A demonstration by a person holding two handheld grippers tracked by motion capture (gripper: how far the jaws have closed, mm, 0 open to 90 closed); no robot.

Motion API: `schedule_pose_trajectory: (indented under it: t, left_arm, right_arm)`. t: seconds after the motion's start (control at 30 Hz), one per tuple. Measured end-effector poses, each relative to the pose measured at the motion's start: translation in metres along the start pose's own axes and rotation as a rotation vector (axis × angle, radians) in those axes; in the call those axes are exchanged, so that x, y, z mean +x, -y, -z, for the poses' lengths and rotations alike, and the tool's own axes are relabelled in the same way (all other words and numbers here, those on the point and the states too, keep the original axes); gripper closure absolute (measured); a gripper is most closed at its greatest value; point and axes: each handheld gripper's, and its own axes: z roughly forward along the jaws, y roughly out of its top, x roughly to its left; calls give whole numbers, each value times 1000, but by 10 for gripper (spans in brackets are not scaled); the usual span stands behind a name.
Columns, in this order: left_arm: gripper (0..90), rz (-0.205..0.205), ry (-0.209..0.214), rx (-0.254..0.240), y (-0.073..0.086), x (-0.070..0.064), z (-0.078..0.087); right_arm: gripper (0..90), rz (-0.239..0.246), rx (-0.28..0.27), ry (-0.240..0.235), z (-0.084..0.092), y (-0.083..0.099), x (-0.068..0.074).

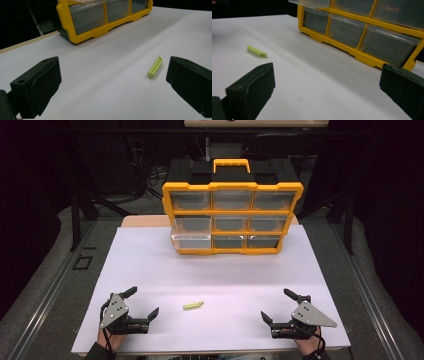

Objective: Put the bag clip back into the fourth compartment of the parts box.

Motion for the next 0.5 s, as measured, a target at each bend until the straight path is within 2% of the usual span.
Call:
schedule_pose_trajectory:
  t: [0.27, 0.37, 0.47, 0.5]
  left_arm:
    - [2, -19, 24, 63, -6, -4, -8]
    - [2, -18, 25, 86, -9, -6, -11]
    - [0, -7, 38, 135, -12, -6, -15]
    - [0, -7, 38, 135, -12, -6, -15]
  right_arm:
    - [0, 8, 1, -1, 1, 1, -2]
    - [0, 11, 1, -6, 2, 1, -2]
    - [0, 12, 2, -9, 2, 1, -2]
    - [0, 12, 2, -9, 2, 1, -2]
